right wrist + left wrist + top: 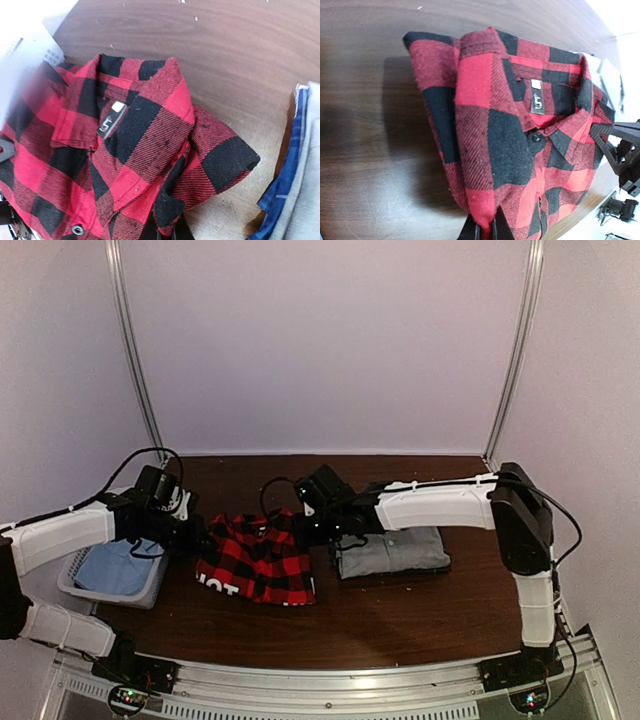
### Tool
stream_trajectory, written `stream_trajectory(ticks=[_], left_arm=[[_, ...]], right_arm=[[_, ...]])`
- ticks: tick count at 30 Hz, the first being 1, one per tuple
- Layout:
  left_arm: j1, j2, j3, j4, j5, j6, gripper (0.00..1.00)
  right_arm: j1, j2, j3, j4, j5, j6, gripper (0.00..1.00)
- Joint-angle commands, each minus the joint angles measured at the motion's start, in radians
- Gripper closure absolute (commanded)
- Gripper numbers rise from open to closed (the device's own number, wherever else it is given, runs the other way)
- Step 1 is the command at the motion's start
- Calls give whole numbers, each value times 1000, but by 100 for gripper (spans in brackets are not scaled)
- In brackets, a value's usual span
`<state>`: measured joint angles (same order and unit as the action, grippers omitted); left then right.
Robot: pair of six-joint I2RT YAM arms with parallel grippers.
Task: Fold and stack the long sleeve shirts
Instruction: Place the square-folded shirt on the square-folded shirt.
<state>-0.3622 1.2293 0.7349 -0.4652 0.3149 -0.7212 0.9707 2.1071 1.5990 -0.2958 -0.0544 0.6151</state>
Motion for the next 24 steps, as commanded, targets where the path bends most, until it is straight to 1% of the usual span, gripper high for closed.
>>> stream_trajectory(ticks=[1, 7, 10, 13, 19, 24], left_arm=[[-15, -33, 73, 11, 71, 22, 100], [-39, -15, 139, 10, 115, 18, 100], [-73, 4, 191, 21, 116, 8, 100], [-118, 39, 230, 71, 118, -15, 100], [-235, 188, 328, 202, 84, -83, 100], [-322, 336, 461, 284, 43, -127, 100]], right_arm=[[-20, -92, 73, -55, 39, -46, 100], [-54, -142, 123, -130, 50, -87, 100], [-83, -183, 112, -152, 77, -104, 100], [-125, -228, 76, -160, 82, -118, 100], [-232, -321, -28, -155, 83, -141, 100], [-338, -389, -134, -145, 67, -157, 100]])
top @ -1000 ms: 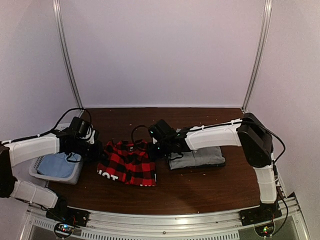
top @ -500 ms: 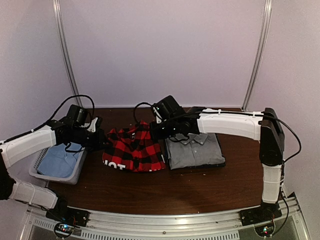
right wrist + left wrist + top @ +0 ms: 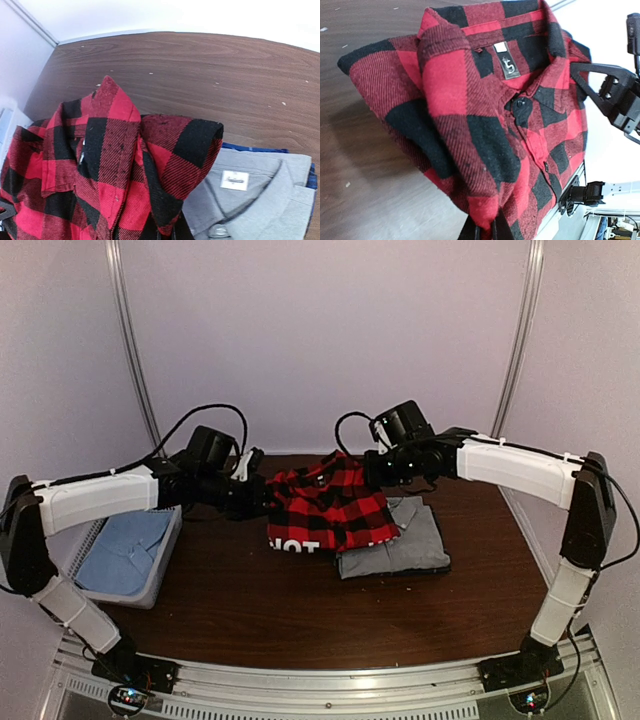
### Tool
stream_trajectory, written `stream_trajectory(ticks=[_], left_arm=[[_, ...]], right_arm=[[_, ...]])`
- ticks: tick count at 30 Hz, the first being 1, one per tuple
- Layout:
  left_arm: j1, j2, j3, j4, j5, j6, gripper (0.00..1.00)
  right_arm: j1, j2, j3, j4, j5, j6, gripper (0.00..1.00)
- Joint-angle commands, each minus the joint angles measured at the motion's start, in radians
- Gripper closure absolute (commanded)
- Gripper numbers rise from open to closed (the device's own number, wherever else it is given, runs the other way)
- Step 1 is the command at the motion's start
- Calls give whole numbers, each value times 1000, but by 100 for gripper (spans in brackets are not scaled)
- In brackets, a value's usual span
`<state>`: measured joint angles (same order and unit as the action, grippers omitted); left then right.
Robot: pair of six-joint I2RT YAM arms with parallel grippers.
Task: Fold and stack the long sleeve shirts
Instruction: Place the square-folded shirt on the square-folded shirt.
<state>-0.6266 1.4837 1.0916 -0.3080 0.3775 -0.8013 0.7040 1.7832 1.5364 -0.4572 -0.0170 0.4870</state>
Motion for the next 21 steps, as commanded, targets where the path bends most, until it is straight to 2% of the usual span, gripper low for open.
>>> stream_trajectory(ticks=[1, 7, 12, 21], left_arm=[[-74, 114, 135, 135, -25, -51, 100], [-140, 289, 289, 157, -32, -69, 100], [-172, 390, 343, 188, -24, -93, 100], [-204, 470, 399, 198, -18, -111, 100]], right_arm=[[-91, -79, -90, 17, 29, -32, 100], [-202, -149, -192, 33, -14, -53, 100], [-271, -170, -245, 36, -37, -74, 100], [-337, -170, -302, 48, -59, -93, 100]])
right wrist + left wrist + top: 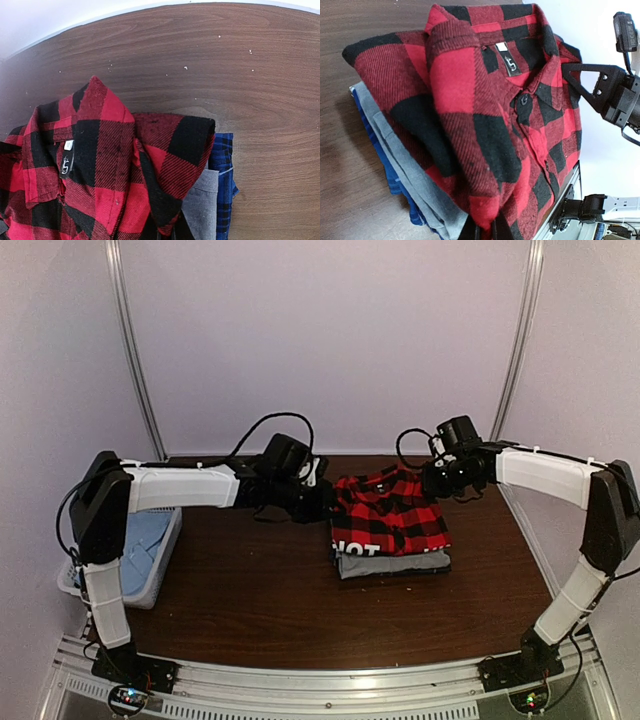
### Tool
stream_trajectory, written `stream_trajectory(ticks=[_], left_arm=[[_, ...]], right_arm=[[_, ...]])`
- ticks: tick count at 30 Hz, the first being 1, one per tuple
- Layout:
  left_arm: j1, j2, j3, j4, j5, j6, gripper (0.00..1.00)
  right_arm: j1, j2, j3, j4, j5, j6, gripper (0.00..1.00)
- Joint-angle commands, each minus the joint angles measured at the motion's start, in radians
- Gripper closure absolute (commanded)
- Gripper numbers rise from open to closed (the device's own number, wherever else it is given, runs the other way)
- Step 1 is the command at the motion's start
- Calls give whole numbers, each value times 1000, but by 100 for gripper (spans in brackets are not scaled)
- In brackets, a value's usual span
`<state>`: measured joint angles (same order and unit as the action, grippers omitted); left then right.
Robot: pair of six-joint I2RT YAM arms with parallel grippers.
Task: Fold and stack the long sleeve shirts
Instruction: Place the square-folded shirt on the square-folded shirt.
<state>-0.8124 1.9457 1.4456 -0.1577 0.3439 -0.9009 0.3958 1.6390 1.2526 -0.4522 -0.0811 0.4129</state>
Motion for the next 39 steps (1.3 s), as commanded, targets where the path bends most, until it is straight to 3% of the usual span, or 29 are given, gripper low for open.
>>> stream_trajectory(ticks=[1, 14, 18, 25, 30, 35, 39], left_arm=[[-20, 12, 44, 48, 12, -14, 100], [-24, 106, -8, 52, -32, -29, 100], [-24, 127, -15, 52, -27, -29, 89], [-24, 112, -15, 33, -46, -17, 67], [-13, 106, -22, 11, -57, -4, 54], [17, 87, -45, 11, -64, 7, 44], [39, 64, -53, 9, -64, 25, 39]], right_arm=[[-33, -22, -23, 45, 4, -20, 100], [-99, 88, -60, 87, 1, -33, 99], [-117, 112, -68, 90, 1, -41, 84], [-137, 76, -66, 72, 20, -48, 41], [-140, 6, -102, 77, 5, -35, 19], [-141, -65, -174, 102, -15, -15, 2], [-147, -115, -256, 149, -93, 13, 0]])
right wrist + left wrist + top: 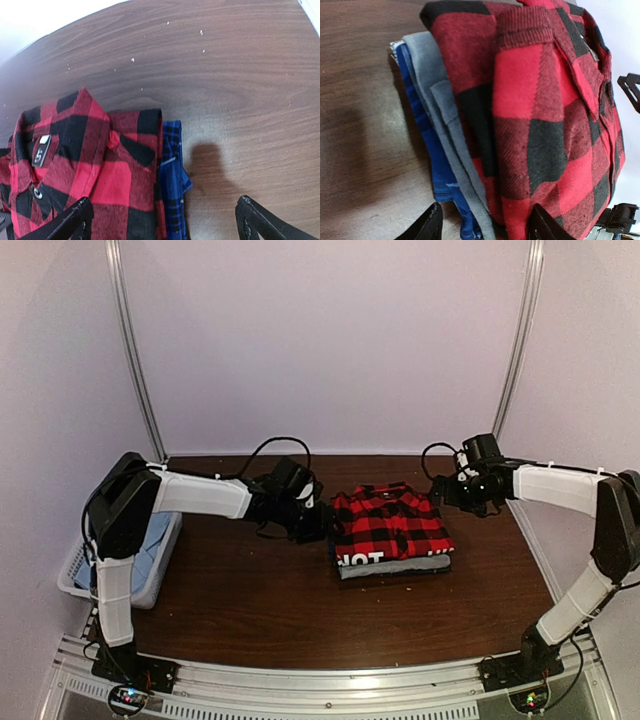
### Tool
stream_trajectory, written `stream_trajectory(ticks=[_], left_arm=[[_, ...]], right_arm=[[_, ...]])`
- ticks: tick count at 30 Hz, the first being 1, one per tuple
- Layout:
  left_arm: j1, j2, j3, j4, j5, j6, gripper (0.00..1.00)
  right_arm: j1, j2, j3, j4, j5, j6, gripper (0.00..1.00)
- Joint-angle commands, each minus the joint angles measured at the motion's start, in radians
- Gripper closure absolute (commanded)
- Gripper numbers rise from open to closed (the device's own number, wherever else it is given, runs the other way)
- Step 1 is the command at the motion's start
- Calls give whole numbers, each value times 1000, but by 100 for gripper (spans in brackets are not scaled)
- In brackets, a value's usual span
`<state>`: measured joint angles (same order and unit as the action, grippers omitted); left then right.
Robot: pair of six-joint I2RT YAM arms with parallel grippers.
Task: Fold and stack the long sleeve shirts
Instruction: Place the square-folded shirt on the square-folded shirt, then move the square-folded shirt to the center of the board.
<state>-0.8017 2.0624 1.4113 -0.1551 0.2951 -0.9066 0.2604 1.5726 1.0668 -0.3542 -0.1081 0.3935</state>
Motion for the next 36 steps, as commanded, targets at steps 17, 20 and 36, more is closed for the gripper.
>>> stream_trajectory(ticks=[17, 20, 36], left_arm=[[64, -297, -160, 49, -32, 87, 31], [65, -341, -192, 46, -38, 93, 31], [81, -442, -254, 14, -48, 127, 31]], right_arm=[[-30, -246, -372, 249, -229, 152, 0], [-29, -295, -396, 218, -196, 166, 0], [390, -419, -331, -57, 130, 299, 0]])
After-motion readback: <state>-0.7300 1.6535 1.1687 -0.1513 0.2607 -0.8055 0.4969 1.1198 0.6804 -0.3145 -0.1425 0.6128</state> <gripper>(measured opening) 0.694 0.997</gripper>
